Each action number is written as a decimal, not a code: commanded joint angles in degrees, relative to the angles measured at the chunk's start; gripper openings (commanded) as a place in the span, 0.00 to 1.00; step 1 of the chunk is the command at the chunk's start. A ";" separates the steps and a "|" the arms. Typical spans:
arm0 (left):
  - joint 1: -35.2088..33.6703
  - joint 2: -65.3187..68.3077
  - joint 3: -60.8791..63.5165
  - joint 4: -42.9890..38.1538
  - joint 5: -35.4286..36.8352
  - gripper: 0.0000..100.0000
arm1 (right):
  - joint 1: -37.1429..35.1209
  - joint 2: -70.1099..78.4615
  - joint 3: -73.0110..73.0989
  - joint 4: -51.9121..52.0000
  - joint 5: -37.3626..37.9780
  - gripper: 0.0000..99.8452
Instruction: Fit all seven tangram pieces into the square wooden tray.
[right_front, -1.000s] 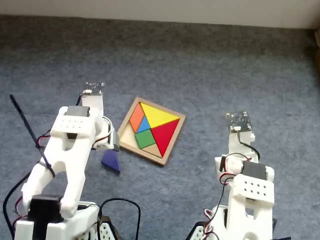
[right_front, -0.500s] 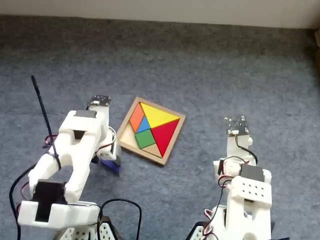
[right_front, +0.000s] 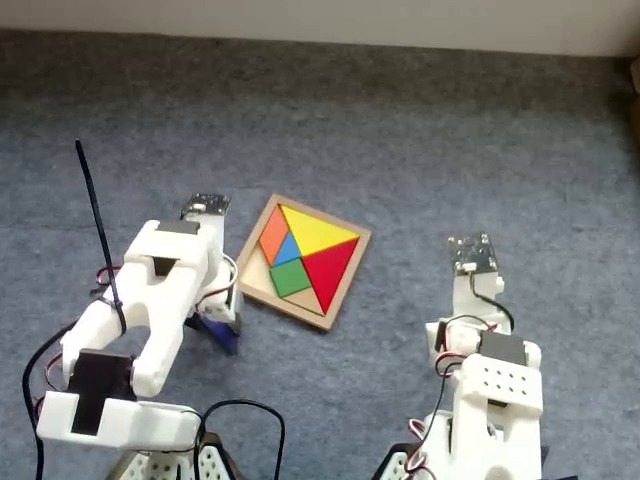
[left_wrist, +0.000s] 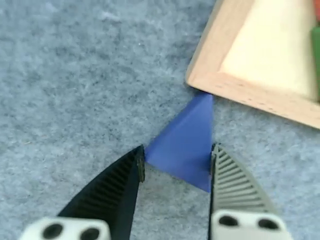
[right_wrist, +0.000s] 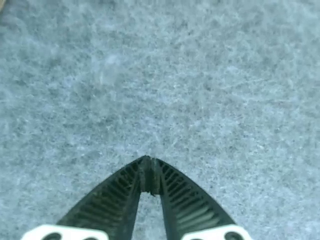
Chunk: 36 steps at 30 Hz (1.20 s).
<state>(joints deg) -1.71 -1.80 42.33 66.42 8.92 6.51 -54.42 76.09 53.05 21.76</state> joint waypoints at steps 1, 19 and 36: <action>-0.04 -0.22 -2.15 -0.18 -0.79 0.14 | 0.48 -1.19 -0.48 -0.84 0.53 0.01; -0.13 -24.92 -2.33 8.79 -4.04 0.14 | 0.48 -1.19 -0.40 -0.84 0.53 0.01; -0.22 -24.84 18.42 -10.20 0.79 0.29 | 0.48 -1.10 -0.31 -0.57 0.53 0.01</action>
<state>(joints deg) -1.98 -25.01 59.91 59.56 9.19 6.51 -54.42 76.09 53.05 21.76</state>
